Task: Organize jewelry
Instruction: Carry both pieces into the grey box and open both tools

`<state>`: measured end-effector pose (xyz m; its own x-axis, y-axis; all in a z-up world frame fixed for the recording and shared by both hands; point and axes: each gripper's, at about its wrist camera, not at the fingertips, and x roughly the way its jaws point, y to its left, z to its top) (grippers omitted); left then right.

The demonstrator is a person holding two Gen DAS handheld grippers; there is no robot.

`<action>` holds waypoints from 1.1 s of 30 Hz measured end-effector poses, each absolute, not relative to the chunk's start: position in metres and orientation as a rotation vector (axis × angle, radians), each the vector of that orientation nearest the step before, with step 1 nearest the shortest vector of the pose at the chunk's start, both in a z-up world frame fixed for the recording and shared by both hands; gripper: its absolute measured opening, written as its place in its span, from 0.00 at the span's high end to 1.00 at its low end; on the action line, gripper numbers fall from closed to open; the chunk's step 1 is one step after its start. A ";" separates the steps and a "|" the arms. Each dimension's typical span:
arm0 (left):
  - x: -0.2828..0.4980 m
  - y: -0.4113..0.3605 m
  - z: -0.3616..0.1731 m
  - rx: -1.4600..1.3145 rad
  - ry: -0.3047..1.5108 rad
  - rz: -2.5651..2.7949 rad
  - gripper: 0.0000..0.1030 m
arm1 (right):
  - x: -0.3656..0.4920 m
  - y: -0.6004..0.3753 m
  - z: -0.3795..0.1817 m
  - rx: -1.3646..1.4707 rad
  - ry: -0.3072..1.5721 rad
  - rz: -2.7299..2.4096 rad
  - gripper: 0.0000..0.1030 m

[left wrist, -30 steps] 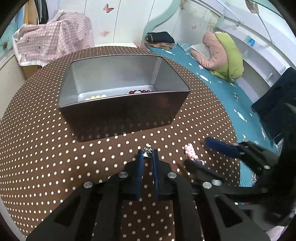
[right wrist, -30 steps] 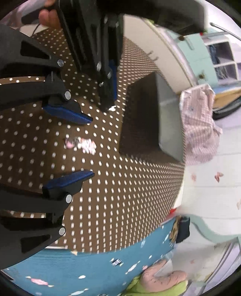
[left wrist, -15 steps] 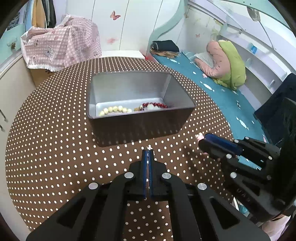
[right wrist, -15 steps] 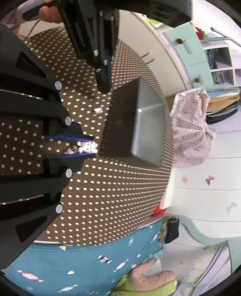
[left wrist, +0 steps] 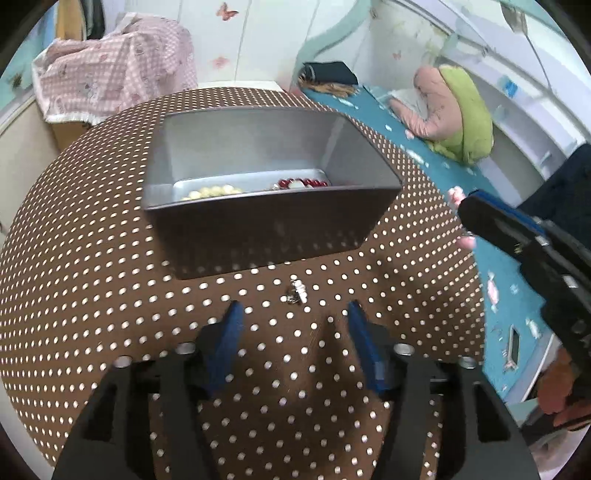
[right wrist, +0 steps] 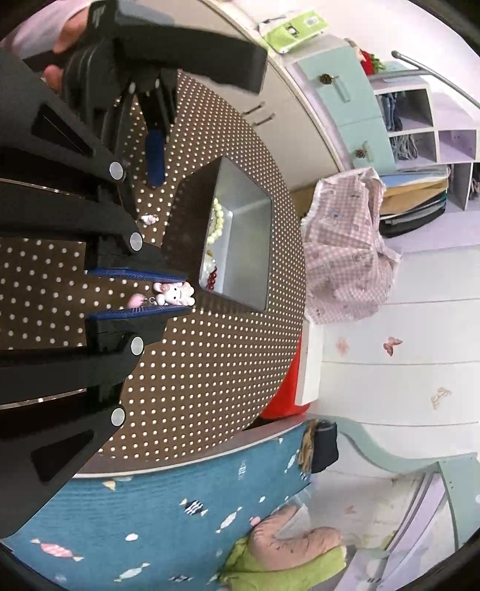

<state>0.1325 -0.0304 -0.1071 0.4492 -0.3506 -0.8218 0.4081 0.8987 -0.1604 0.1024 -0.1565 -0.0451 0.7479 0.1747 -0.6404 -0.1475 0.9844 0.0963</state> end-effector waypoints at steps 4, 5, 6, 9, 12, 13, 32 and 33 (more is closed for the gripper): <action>0.135 -0.044 -0.112 0.127 0.957 -0.435 0.44 | 0.101 -0.158 -0.053 0.042 0.719 0.173 0.87; 0.134 -0.047 -0.112 0.156 0.942 -0.424 0.53 | 0.100 -0.158 -0.055 0.041 0.722 0.173 0.87; 0.134 -0.050 -0.112 0.197 0.925 -0.391 0.79 | 0.101 -0.158 -0.056 0.042 0.726 0.173 0.87; 0.134 -0.049 -0.107 0.176 0.942 -0.431 0.92 | 0.103 -0.158 -0.059 0.046 0.731 0.176 0.87; 0.130 -0.044 -0.100 0.185 0.910 -0.405 0.92 | 0.104 -0.158 -0.061 0.051 0.728 0.183 0.87; 0.130 -0.040 -0.097 0.166 0.911 -0.415 0.92 | 0.105 -0.157 -0.061 0.052 0.727 0.185 0.87; 0.135 -0.021 0.002 0.129 0.683 -0.383 0.92 | 0.135 -0.123 -0.007 0.055 0.605 0.270 0.87; 0.137 -0.021 0.004 0.124 0.681 -0.379 0.92 | 0.137 -0.122 -0.006 0.058 0.605 0.275 0.87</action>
